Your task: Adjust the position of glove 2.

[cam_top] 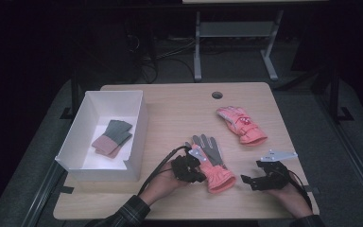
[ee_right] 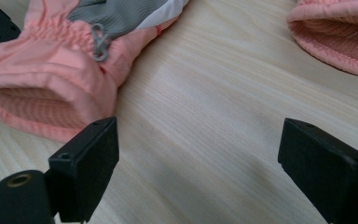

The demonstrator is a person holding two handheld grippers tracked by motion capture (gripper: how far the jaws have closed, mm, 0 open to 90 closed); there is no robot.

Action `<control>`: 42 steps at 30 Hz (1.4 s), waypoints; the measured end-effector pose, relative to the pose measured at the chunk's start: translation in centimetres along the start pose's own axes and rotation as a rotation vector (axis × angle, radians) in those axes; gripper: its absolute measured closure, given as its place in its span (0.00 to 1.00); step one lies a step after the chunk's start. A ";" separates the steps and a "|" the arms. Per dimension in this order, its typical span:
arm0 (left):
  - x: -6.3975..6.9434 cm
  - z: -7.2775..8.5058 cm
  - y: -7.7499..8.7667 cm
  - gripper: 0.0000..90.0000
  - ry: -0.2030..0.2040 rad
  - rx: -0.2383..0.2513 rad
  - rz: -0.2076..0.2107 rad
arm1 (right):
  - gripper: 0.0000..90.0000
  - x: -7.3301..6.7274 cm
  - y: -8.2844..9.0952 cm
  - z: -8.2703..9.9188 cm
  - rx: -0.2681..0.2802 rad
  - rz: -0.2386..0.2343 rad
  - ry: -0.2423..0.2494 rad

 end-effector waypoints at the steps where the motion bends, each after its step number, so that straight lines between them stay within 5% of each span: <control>1: 0.0 0.0 0.0 1.00 0.000 0.000 0.000 | 0.14 0.0 0.0 0.0 0.000 0.000 0.000; 14: 0.2 -1.3 -0.9 0.99 -0.019 0.031 -0.012 | 0.14 0.0 0.0 0.0 -0.001 -0.001 0.008; 31: -0.8 3.6 3.4 0.42 -0.020 0.081 -0.153 | 0.15 -0.5 0.3 0.1 -0.034 -0.002 0.009; 37: -1.1 5.6 4.5 0.21 0.031 0.104 -0.221 | 0.17 0.0 0.9 -1.4 -0.009 0.017 0.000; 42: -0.9 6.2 4.7 0.18 0.060 0.119 -0.234 | 0.21 0.6 1.0 -2.6 -0.007 0.017 -0.031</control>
Point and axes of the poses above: each handheld gripper's, and its own axes: y roughly backward along the jaws, z roughly out of its underside, x roughly to its right, the point moved 8 cm from there along -y, roughly forward along the jaws, and after that the axes turned 13 degrees about -y, right-handed, at the moved point
